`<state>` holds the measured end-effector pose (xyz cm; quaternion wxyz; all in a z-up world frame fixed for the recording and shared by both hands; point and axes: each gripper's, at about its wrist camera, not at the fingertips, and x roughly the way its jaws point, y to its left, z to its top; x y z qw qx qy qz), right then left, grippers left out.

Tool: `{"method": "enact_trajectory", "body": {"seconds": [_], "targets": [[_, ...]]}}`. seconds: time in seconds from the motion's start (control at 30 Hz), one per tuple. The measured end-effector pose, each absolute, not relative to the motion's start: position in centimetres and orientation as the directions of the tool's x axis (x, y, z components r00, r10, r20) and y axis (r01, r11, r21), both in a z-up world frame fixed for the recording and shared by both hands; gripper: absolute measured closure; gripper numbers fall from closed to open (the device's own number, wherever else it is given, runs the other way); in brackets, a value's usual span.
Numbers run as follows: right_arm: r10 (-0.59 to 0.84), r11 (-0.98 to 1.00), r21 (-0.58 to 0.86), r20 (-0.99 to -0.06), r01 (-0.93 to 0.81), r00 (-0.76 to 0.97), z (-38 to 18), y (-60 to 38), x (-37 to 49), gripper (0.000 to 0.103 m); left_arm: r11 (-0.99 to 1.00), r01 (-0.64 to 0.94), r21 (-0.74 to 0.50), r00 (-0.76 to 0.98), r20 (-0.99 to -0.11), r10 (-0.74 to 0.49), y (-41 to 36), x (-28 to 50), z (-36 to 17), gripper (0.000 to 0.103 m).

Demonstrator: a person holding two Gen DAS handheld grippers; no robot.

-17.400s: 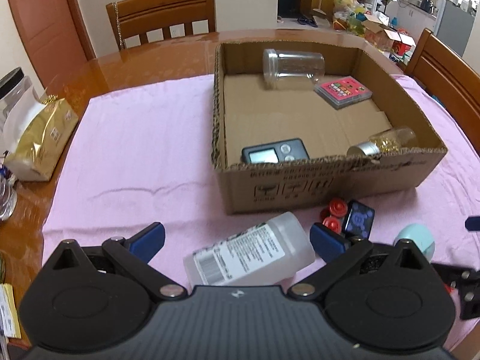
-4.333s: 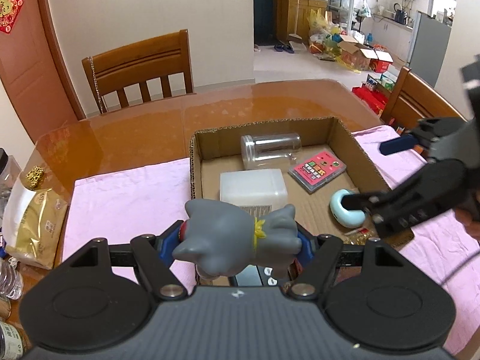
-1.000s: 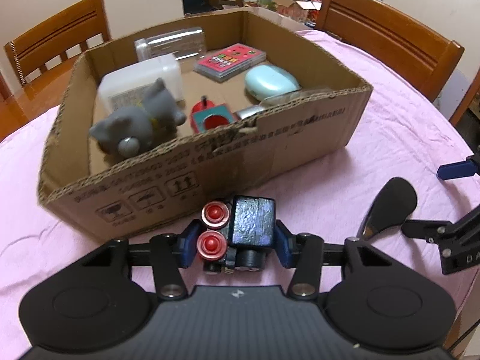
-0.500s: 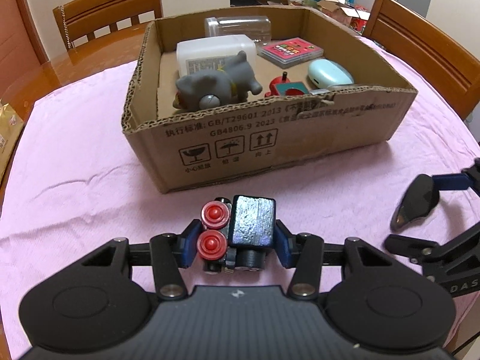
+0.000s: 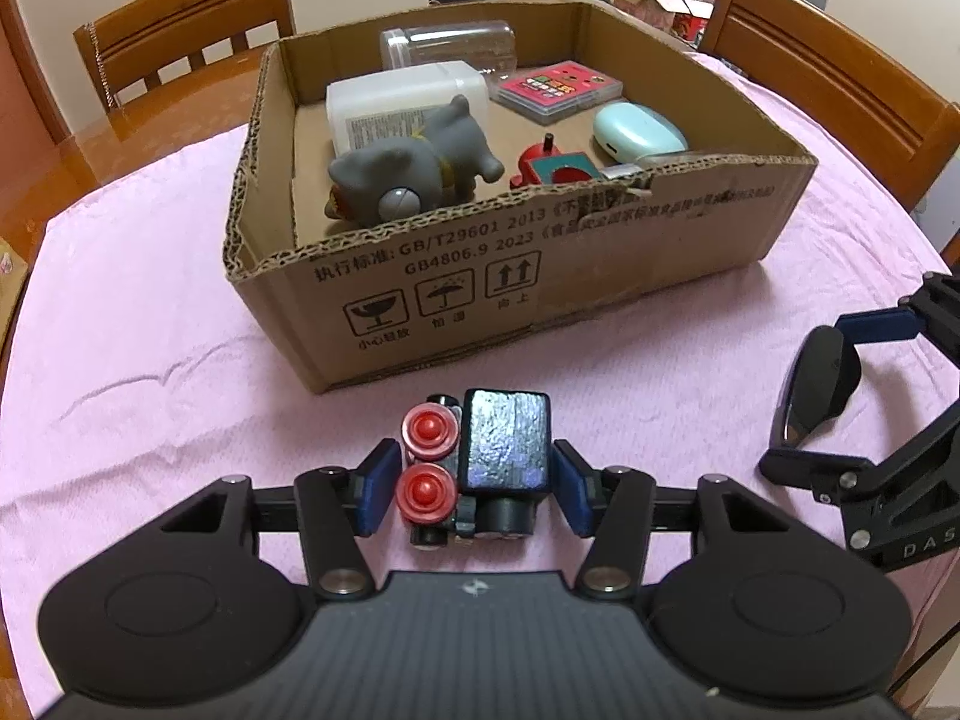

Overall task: Organize rigid objects
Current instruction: 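Grasp the black oval remote with the right tool, then place the cube toy in the box with the left tool while the right tool places the remote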

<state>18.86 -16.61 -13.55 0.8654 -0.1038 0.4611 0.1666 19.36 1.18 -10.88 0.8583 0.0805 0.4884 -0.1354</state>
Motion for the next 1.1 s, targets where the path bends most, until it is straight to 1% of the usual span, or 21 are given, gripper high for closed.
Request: {"method": "enact_trajectory", "body": {"seconds": [0.1,0.17,0.23,0.5,0.73,0.93,1.1], "targets": [[0.202,0.915,-0.026,-0.834,-0.403,0.514,-13.5,-16.7,18.9,0.001,0.954,0.301,-0.002,0.484,-0.861,-0.155,1.2,19.5,-10.9,0.049],[0.208,0.910,-0.027,-0.835,-0.414,0.510,-13.4,-16.7,18.9,0.008,0.952,0.305,0.003,0.483,-0.862,-0.152,1.0,19.5,-10.9,0.051],[0.208,0.908,-0.028,-0.836,-0.418,0.508,-13.2,-16.6,18.9,0.010,0.952,0.305,-0.004,0.479,-0.864,-0.157,1.1,19.6,-10.8,0.053],[0.187,0.919,-0.028,-0.848,-0.394,0.496,-12.9,-16.7,18.9,0.010,0.949,0.315,0.000,0.464,-0.872,-0.154,1.1,19.6,-10.6,0.054],[0.198,0.908,-0.033,-0.846,-0.418,0.495,-11.4,-17.2,18.9,0.010,0.940,0.343,0.003,0.446,-0.881,-0.159,1.1,19.2,-9.6,0.054],[0.221,0.893,-0.031,-0.840,-0.450,0.496,-9.6,-17.8,18.7,0.010,0.924,0.382,0.003,0.430,-0.886,-0.175,1.2,18.6,-7.8,0.054],[0.250,0.874,-0.029,-0.828,-0.484,0.502,-7.5,-18.3,18.6,0.010,0.901,0.434,0.022,0.433,-0.882,-0.187,1.0,18.1,-5.2,0.054]]}}
